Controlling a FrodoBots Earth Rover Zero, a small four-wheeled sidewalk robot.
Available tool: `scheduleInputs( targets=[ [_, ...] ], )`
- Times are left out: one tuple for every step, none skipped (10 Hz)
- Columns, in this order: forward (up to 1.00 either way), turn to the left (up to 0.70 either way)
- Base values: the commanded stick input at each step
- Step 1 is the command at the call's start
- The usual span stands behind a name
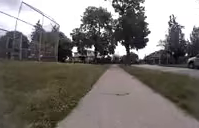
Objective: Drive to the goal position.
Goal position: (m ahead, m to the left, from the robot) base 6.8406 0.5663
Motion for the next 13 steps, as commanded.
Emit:
scheduleInputs(
  targets=[
    [0.7, -0.35],
    [0.7, -0.35],
    [0.7, -0.35],
    [0.7, -0.35],
    [0.7, -0.35],
    [0.7, -0.14],
    [0.7, 0.0],
    [0.7, 0.0],
    [0.7, 0.0],
    [0.7, 0.0],
    [0.7, 0.0],
    [0.7, 0.0],
    [0.7, 0.0]
  ],
)
